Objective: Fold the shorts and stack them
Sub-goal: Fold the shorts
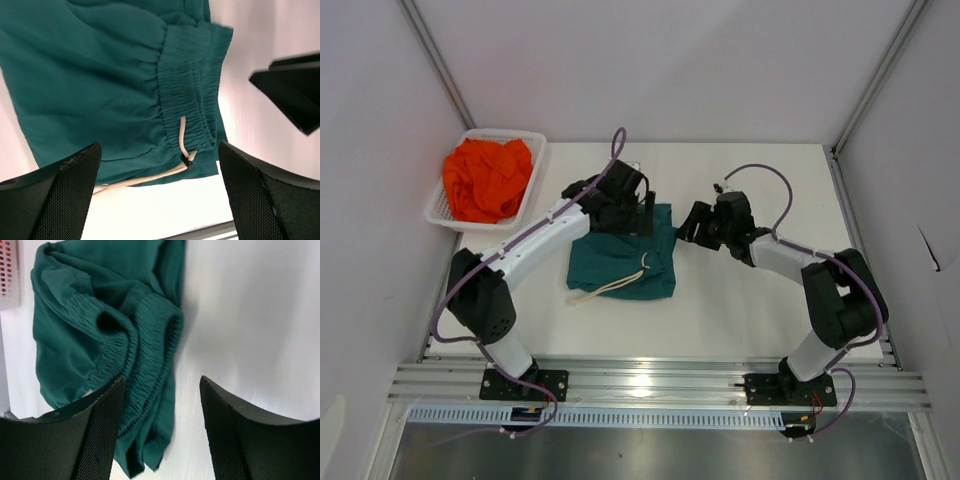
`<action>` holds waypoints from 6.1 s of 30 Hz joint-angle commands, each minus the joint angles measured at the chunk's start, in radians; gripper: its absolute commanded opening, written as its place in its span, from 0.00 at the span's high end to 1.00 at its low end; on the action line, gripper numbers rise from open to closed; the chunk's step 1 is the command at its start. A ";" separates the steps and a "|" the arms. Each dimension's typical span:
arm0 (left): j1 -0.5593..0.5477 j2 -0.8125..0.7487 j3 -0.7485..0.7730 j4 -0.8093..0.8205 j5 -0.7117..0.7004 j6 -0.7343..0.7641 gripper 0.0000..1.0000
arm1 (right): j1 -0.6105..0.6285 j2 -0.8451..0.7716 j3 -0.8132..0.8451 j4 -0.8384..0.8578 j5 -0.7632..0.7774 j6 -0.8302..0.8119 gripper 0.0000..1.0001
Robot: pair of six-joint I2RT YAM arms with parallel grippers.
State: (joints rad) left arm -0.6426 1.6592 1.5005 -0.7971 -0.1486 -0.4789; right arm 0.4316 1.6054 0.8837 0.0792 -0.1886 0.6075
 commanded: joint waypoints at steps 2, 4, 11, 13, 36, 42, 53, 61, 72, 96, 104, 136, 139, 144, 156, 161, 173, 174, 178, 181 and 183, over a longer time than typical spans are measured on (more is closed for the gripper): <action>-0.066 0.059 0.032 0.021 -0.075 -0.009 0.02 | -0.007 0.094 0.104 0.097 -0.109 -0.028 0.36; -0.087 0.120 0.058 -0.007 -0.103 -0.016 0.02 | -0.005 0.151 0.126 0.114 -0.123 -0.028 0.35; -0.135 0.267 0.156 -0.034 -0.183 -0.044 0.02 | -0.005 0.267 0.178 0.152 -0.132 -0.029 0.36; -0.141 0.286 0.164 -0.034 -0.201 -0.055 0.03 | -0.007 0.295 0.195 0.156 -0.132 -0.035 0.36; -0.196 0.269 -0.069 0.067 -0.338 -0.135 0.47 | -0.027 0.344 0.241 0.195 -0.210 -0.035 0.79; -0.245 0.163 -0.200 0.171 -0.390 -0.156 0.58 | -0.027 0.366 0.242 0.221 -0.249 -0.014 0.58; -0.267 0.132 -0.280 0.219 -0.466 -0.191 0.70 | -0.013 0.375 0.236 0.231 -0.299 0.015 0.63; -0.267 0.145 -0.280 0.230 -0.479 -0.199 0.75 | -0.017 0.311 0.184 0.194 -0.330 0.014 0.52; -0.267 0.133 -0.279 0.220 -0.509 -0.207 0.82 | -0.004 0.289 0.133 0.205 -0.348 0.017 0.89; -0.359 0.022 -0.324 0.200 -0.721 -0.098 0.96 | 0.025 0.379 0.460 0.034 -0.345 -0.011 1.00; -0.371 0.174 -0.241 0.176 -0.686 -0.076 0.94 | 0.021 0.524 0.549 0.059 -0.350 -0.014 1.00; -0.229 -0.171 -0.135 0.130 -0.254 0.002 0.01 | -0.059 0.562 0.664 0.038 -0.379 0.001 0.29; -0.123 -0.242 -0.216 0.154 -0.175 -0.029 0.01 | -0.062 0.507 0.641 0.021 -0.342 -0.006 0.13; 0.030 -0.282 -0.339 0.160 -0.126 -0.078 0.01 | -0.071 0.378 0.559 -0.039 -0.233 0.005 0.06; 0.225 -0.378 -0.572 0.303 -0.063 -0.187 0.02 | 0.004 0.221 0.400 0.011 -0.212 0.017 0.58; 0.238 -0.426 -0.623 0.326 -0.075 -0.193 0.02 | 0.030 0.315 0.422 0.148 -0.356 0.101 0.83; 0.299 -0.401 -0.730 0.392 -0.063 -0.208 0.03 | 0.062 0.524 0.452 0.232 -0.310 0.193 0.99; 0.304 -0.404 -0.740 0.400 -0.065 -0.211 0.03 | 0.059 0.534 0.454 0.231 -0.302 0.196 1.00; 0.317 -0.406 -0.778 0.430 -0.069 -0.210 0.03 | 0.045 0.597 0.492 0.196 -0.302 0.186 1.00; 0.331 -0.381 -0.796 0.453 -0.057 -0.204 0.05 | 0.036 0.623 0.532 0.157 -0.298 0.154 1.00; 0.333 -0.359 -0.809 0.481 -0.042 -0.204 0.06 | 0.030 0.633 0.566 0.131 -0.305 0.135 1.00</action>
State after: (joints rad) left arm -0.3233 1.2774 0.7074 -0.3954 -0.2207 -0.6670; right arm 0.4778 2.2120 1.3876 0.2516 -0.5205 0.7864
